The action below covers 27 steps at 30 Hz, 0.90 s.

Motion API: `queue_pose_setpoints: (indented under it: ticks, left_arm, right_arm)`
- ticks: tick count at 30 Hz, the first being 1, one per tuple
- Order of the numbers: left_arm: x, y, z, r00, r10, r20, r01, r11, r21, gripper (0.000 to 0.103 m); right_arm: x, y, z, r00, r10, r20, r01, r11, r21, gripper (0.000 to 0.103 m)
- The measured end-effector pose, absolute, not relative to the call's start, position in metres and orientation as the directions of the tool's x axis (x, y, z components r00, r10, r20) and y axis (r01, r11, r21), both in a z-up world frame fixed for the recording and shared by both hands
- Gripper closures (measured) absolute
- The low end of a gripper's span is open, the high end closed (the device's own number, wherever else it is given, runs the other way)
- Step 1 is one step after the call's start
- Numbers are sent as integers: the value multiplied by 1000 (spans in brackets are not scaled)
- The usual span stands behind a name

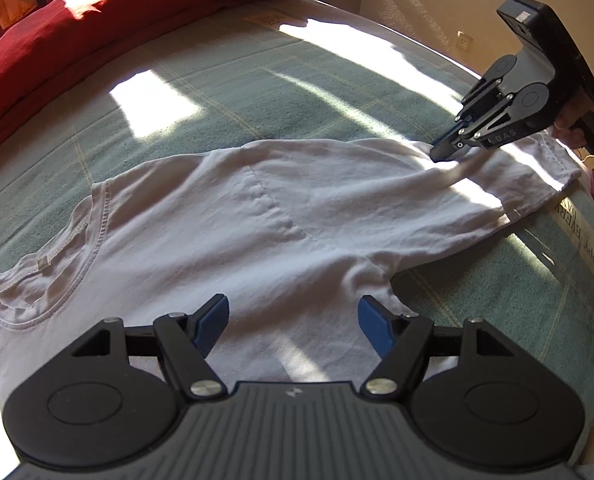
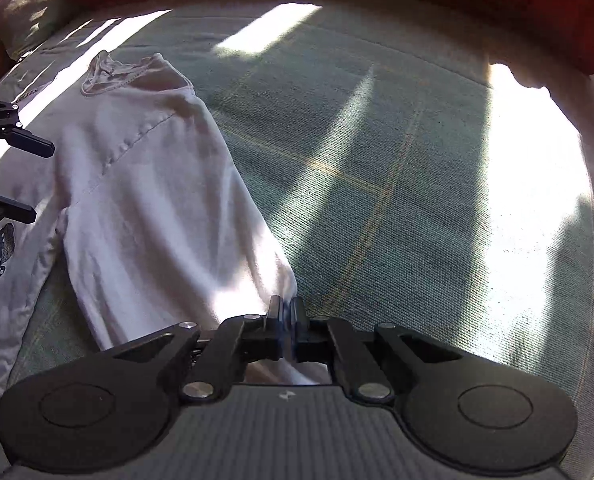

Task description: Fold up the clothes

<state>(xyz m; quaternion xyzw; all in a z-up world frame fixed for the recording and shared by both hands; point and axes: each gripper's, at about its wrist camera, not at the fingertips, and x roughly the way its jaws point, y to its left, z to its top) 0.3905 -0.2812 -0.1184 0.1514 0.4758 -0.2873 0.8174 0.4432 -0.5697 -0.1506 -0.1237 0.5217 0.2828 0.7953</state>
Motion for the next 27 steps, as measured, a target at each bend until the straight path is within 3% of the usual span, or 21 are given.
queue_pose_setpoints:
  ticks: [5, 7, 10, 12, 15, 19, 21, 27]
  left_arm:
    - [398, -285, -116, 393, -327, -860, 617, 787, -18, 31]
    - [400, -286, -113, 398, -333, -855, 624, 782, -14, 31]
    - [404, -288, -109, 407, -352, -843, 636, 771, -15, 31]
    - [408, -289, -109, 407, -360, -839, 639, 769, -20, 31]
    - [415, -294, -112, 405, -384, -830, 643, 764, -40, 31]
    - [429, -298, -133, 398, -392, -829, 639, 767, -56, 31]
    - [442, -301, -144, 405, -371, -836, 633, 773, -36, 31]
    - [480, -309, -147, 451, -347, -823, 587, 809, -20, 33]
  right_arm:
    - [459, -575, -147, 403, 226, -887, -482, 876, 5, 100]
    - [464, -579, -144, 409, 207, -889, -430, 903, 12, 94]
    - [451, -579, -121, 456, 260, -851, -356, 930, 93, 87]
    - [441, -569, -115, 452, 325, -831, -332, 926, 182, 76]
    - [430, -540, -121, 419, 380, -825, -315, 912, 261, 73]
    - [431, -497, -154, 449, 256, -856, -293, 947, 129, 66]
    - [436, -493, -162, 536, 216, -816, -235, 967, 102, 62]
    - [479, -507, -163, 565, 184, -804, -83, 983, 166, 56]
